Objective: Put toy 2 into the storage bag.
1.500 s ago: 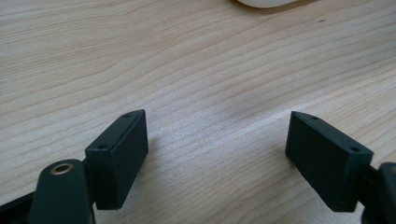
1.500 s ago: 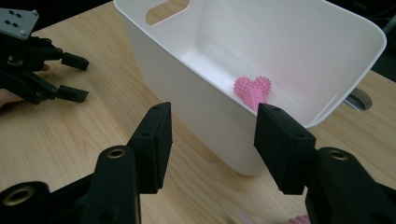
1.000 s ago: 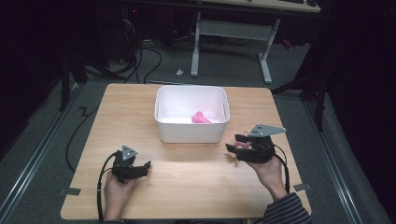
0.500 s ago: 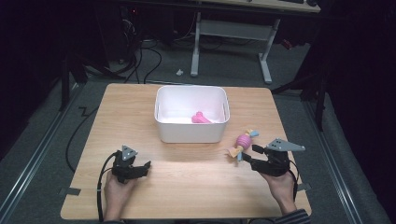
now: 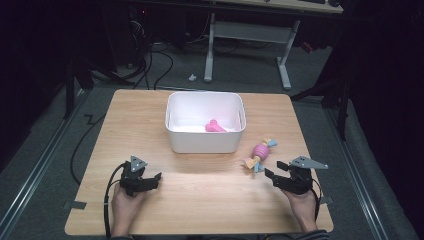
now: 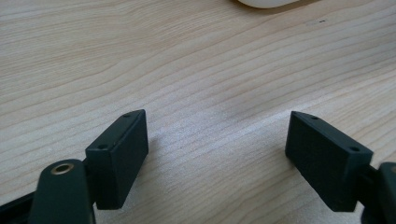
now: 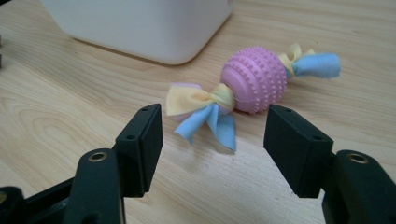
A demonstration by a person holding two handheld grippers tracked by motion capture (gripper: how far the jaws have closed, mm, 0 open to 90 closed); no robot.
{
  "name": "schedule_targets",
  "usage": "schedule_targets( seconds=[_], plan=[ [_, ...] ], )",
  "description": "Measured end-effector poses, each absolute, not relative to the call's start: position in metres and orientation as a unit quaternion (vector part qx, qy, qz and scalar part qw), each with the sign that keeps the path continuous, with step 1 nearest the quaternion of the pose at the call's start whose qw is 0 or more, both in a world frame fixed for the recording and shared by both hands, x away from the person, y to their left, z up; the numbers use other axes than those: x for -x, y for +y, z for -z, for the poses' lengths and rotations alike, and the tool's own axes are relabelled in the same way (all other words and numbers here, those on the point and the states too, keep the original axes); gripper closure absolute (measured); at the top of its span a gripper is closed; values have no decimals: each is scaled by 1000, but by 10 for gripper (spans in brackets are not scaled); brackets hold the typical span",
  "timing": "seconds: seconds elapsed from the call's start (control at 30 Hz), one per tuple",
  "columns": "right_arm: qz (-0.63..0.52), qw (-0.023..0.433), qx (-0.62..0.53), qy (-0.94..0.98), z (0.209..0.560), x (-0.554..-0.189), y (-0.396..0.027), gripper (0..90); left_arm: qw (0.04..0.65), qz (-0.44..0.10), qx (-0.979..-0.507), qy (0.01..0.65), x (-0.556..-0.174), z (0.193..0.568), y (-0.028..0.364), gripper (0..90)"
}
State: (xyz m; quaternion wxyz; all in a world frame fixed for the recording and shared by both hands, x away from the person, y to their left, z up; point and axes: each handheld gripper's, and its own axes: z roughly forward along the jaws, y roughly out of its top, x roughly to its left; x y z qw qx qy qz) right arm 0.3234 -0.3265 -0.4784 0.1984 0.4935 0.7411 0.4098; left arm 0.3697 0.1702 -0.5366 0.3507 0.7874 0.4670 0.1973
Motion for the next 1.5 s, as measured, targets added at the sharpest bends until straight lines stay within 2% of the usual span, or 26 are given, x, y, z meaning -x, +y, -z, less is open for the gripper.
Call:
schedule_targets(
  seconds=[0.4,1.13,1.5],
  plan=[
    [-373,189,-521,745,490,-346,-331,379,351,-197,-787,467,-370,537,170,216],
    [-313,190,-528,766,474,-396,-308,275,351,-197,-787,467,-370,537,170,216],
    [-275,183,-538,775,468,-412,-297,260,351,-197,-787,467,-370,537,170,217]
  ],
)
